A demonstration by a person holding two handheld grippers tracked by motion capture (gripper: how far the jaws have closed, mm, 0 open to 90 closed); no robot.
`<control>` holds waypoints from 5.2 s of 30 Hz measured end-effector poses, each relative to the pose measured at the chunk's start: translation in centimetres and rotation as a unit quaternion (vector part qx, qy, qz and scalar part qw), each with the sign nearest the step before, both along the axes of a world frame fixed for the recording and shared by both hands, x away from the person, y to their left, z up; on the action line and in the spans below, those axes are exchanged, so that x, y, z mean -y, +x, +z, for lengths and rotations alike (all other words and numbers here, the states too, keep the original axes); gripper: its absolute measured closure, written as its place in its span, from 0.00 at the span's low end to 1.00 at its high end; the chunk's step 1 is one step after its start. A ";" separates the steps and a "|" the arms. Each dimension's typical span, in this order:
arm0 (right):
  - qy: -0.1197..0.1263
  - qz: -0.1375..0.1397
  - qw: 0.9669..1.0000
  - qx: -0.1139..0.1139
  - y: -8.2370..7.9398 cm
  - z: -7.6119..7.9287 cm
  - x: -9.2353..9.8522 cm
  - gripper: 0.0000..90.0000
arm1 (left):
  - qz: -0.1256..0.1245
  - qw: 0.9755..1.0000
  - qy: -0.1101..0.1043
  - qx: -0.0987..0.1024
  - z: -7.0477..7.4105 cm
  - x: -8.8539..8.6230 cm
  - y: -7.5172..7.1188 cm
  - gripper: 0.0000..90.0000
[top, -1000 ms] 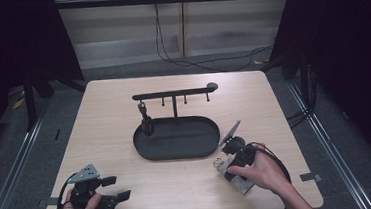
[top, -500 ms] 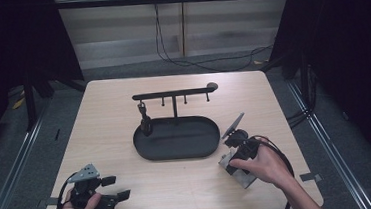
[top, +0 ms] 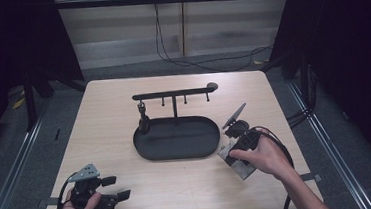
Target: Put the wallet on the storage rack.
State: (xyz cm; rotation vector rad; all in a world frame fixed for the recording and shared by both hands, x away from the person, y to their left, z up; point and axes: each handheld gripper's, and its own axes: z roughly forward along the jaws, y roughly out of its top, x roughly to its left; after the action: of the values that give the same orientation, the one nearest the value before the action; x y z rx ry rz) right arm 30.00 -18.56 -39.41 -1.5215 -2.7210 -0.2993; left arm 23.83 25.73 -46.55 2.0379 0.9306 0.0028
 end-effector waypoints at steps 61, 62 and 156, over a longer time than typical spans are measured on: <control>0.152 -0.116 0.980 0.062 8.2 1.3 -0.5 0.38 | -0.002 1.000 0.001 0.003 0.3 -0.3 -0.2 0.21; 0.158 -0.121 0.978 0.063 8.2 1.1 -0.4 0.38 | -0.002 1.000 0.002 0.004 0.3 -0.3 -0.1 0.21; 0.228 -0.147 0.948 0.168 7.6 -4.2 0.9 0.20 | 0.005 1.000 -0.006 0.011 0.3 -0.5 0.3 0.21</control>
State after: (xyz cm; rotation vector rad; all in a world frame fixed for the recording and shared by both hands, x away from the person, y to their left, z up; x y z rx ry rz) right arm 37.56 -19.45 -43.65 -1.8474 -2.3636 -1.1996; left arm 24.14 26.28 -46.29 2.0180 0.9243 0.0247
